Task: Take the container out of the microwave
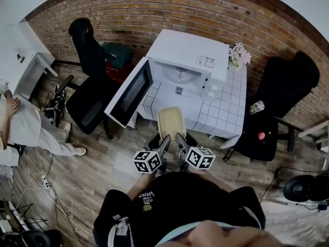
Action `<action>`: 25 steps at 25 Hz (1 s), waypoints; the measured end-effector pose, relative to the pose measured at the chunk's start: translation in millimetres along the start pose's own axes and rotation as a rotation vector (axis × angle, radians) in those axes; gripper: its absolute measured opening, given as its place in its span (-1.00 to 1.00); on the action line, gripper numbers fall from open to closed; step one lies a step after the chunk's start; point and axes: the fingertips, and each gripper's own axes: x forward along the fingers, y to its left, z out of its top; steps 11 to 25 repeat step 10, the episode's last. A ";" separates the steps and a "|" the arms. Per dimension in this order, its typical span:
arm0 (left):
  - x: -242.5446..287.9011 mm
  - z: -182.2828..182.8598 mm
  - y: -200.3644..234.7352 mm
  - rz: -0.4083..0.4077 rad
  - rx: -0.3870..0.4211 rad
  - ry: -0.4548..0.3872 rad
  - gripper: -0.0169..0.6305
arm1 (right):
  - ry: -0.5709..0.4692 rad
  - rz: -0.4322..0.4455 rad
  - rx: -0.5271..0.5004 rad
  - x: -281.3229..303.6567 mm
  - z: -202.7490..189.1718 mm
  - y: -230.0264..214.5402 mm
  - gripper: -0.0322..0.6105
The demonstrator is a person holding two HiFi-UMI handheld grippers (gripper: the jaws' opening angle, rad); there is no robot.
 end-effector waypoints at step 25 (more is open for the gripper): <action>-19.4 -9.0 -3.6 -0.004 0.002 0.005 -0.32 | 0.001 0.001 -0.003 -13.7 -15.7 9.1 -0.30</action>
